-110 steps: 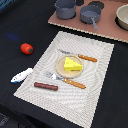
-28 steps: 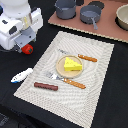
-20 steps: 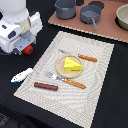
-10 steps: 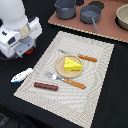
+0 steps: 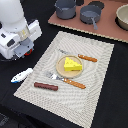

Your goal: Interact with the objects in diverse but meaningful ways.

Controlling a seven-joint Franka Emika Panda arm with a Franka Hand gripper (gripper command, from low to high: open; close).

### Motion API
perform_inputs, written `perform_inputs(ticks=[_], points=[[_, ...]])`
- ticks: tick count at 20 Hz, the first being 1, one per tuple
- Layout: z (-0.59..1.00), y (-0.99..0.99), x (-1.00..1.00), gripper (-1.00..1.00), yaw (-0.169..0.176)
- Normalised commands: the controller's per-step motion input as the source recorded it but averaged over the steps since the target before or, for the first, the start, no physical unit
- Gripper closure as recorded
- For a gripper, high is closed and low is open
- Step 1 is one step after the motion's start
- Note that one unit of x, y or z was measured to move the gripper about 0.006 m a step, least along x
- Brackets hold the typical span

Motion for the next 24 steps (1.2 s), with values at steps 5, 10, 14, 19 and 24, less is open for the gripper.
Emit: perform_inputs(ticks=[5,10,14,19,24], points=[[1.00,0.23,0.07,1.00,-0.063],[1.00,0.26,0.30,1.00,-0.073],[0.99,0.27,0.58,1.00,-0.069],[0.79,0.28,0.69,1.00,-0.058],[0.63,0.30,0.80,1.00,-0.056]])
